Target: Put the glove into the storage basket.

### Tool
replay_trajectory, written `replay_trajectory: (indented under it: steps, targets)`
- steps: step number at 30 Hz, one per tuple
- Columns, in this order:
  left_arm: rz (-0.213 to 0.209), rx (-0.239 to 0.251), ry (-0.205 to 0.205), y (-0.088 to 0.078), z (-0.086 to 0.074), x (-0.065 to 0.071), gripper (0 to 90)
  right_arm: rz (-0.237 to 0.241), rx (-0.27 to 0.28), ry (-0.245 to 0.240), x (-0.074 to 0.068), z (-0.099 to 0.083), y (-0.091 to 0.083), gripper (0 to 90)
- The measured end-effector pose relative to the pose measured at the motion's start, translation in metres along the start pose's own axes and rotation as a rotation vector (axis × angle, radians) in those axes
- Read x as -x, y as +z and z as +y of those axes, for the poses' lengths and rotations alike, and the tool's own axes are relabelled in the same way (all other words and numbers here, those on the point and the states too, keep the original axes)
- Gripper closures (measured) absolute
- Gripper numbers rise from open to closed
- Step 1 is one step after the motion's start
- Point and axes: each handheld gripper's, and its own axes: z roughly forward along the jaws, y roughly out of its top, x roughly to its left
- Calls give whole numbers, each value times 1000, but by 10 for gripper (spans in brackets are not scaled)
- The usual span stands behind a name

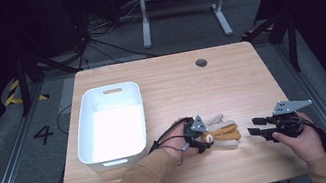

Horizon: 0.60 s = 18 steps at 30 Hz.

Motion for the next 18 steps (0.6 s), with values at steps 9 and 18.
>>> replay_trajectory:
  steps: [9,18]
  targets:
    - [19,-19,-22,0,4,2,576,5,4,3,0,0,1,521]
    - [57,-56,-56,0,10,7,628,2,13,3,1,-1,-1,521]
